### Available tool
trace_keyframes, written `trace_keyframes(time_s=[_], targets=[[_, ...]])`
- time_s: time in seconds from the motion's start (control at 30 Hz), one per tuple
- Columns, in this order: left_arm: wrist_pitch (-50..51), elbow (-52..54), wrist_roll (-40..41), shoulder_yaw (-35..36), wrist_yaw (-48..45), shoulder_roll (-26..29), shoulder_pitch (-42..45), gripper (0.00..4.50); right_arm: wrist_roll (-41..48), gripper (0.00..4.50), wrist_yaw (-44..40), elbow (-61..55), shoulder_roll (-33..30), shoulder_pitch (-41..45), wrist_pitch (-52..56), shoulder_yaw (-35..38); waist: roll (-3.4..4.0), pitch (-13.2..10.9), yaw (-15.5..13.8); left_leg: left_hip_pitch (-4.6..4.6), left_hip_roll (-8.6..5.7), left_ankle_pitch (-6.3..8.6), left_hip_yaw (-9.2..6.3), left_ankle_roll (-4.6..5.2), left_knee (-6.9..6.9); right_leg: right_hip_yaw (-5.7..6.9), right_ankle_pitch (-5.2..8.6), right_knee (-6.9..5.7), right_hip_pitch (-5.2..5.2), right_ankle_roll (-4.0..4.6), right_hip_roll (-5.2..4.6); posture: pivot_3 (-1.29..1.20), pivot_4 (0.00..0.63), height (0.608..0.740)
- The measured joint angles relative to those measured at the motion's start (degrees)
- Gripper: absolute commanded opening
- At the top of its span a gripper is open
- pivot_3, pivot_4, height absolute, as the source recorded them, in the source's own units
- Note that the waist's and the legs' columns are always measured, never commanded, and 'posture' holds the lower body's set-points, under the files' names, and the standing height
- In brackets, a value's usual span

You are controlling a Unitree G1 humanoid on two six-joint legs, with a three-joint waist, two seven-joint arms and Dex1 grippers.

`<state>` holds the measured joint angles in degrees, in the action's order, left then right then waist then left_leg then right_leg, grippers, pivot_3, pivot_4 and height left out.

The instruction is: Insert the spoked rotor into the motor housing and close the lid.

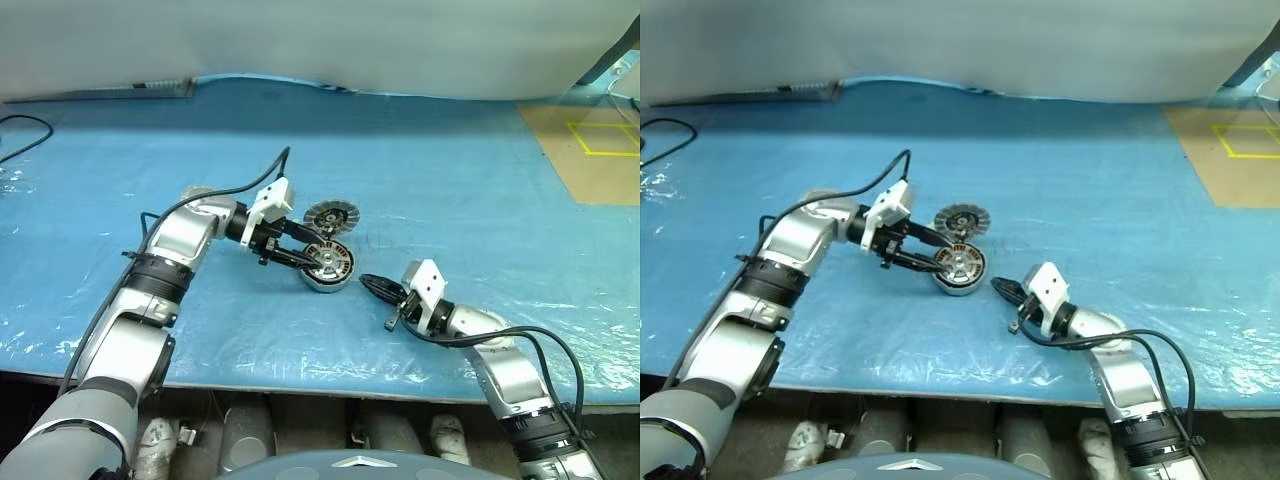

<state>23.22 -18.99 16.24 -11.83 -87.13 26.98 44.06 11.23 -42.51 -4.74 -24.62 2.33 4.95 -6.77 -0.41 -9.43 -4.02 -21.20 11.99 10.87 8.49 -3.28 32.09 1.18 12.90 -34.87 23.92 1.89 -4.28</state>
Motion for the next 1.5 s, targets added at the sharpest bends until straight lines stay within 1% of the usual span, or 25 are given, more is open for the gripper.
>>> trace_keyframes(time_s=[0.13, 0.23, 0.33, 0.5, 0.6, 0.77, 0.87, 1.0, 1.2, 1.4, 1.5], targets=[[3.17, 3.33, 1.98, 2.79, 2.85, 2.19, -4.06, 0.02, 0.39, 0.0, 0.14, -0.04, 0.18, 0.91, 0.71, 0.24, 0.01, 0.0, 0.02, -0.01, 0.0, 0.02, 0.0, -0.03, 0.01, 0.0, 0.0, 0.0, 0.0, 0.0, 0.0, 0.0, 0.15, 0.74], [3.31, 7.03, 2.87, 3.74, 5.83, 2.23, -9.26, 0.02, 0.43, 0.0, 0.39, -0.67, 1.1, 2.64, 1.67, 0.21, 0.01, 0.0, 0.02, -0.02, 0.02, 0.02, 0.0, -0.04, 0.0, 0.01, 0.0, 0.03, 0.0, 0.0, 0.0, 0.0, 0.15, 0.74], [1.14, 9.46, 3.29, 4.44, 8.51, 1.29, -14.32, 0.02, 0.53, 0.0, 1.24, -1.19, 2.54, 4.52, 3.63, -0.15, 0.02, 0.0, 0.08, -0.02, 0.04, 0.02, 0.0, -0.03, -0.01, 0.04, 0.0, 0.03, 0.0, 0.0, 0.01, 0.0, 0.15, 0.74], [-3.64, 11.63, 5.0, 8.85, 15.01, -1.53, -20.54, 0.02, 1.08, 0.0, 1.57, -3.58, 5.42, 7.32, 7.56, -2.11, 0.02, -0.01, 0.12, 0.0, 0.05, 0.08, 0.0, -0.13, 0.02, 0.03, 0.0, 0.0, 0.0, 0.0, 0.01, 0.0, 0.15, 0.74], [-4.09, 12.04, 5.28, 11.3, 20.76, -3.3, -23.2, 0.02, 1.09, 0.0, 1.58, -3.7, 7.74, 9.14, 8.64, -4.22, 0.02, -0.01, 0.13, -0.01, 0.06, 0.08, 0.0, -0.14, 0.02, 0.04, 0.0, 0.0, 0.01, 0.0, 0.02, 0.0, 0.15, 0.74], [-5.33, 15.72, 6.43, 14.41, 26.68, -4.54, -28.55, 0.02, 0.11, 0.0, 1.96, -1.18, 10.3, 12.72, 9.17, -7.01, 0.02, -0.01, 0.17, -0.02, 0.05, 0.09, 0.01, -0.15, -0.01, 0.02, 0.0, 0.04, 0.01, -0.01, 0.02, 0.0, 0.15, 0.74], [-6.36, 19.03, 6.59, 14.53, 29.12, -5.39, -32.62, 0.02, -1.09, 0.0, 2.53, 1.67, 11.19, 14.14, 9.6, -8.3, 0.02, -0.01, 0.18, -0.02, 0.07, 0.09, 0.01, -0.15, -0.03, 0.04, 0.0, 0.04, 0.02, -0.01, 0.04, 0.0, 0.15, 0.74], [-6.99, 22.18, 6.74, 14.24, 32.64, -7.11, -34.69, 0.02, -3.3, 0.0, 3.85, 4.68, 11.53, 15.31, 9.56, -9.6, 0.02, -0.01, 0.07, -0.01, 0.05, 0.09, 0.01, -0.16, 0.04, -0.01, 0.0, 0.03, -0.01, -0.02, 0.02, 0.0, 0.15, 0.74], [-6.93, 25.52, 6.96, 12.65, 35.69, -7.85, -36.83, 0.02, -4.14, 0.0, 3.42, 4.8, 10.25, 15.8, 10.25, -9.98, 0.01, 0.0, 0.1, 0.06, 0.05, 0.09, 0.01, -0.16, 0.03, -0.02, -0.01, 0.02, -0.06, -0.03, 0.04, 0.0, 0.15, 0.74], [-9.36, 26.15, 5.04, 10.48, 36.98, -7.77, -37.37, 0.02, -4.88, 0.0, 3.82, 2.73, 8.96, 17.11, 16.09, -11.42, 0.02, 0.0, 0.09, 0.27, 0.05, 0.1, 0.01, -0.16, 0.04, -0.03, -0.01, 0.01, -0.27, -0.03, 0.04, 0.0, 0.15, 0.74], [-9.78, 25.75, 4.95, 10.12, 37.58, -7.77, -37.32, 0.02, -5.09, 0.0, 3.27, 1.71, 7.8, 17.05, 17.1, -11.99, 0.02, 0.01, 0.09, 0.37, 0.05, 0.1, 0.01, -0.17, 0.03, -0.03, 0.0, 0.03, -0.37, -0.04, 0.04, 0.0, 0.15, 0.74]])
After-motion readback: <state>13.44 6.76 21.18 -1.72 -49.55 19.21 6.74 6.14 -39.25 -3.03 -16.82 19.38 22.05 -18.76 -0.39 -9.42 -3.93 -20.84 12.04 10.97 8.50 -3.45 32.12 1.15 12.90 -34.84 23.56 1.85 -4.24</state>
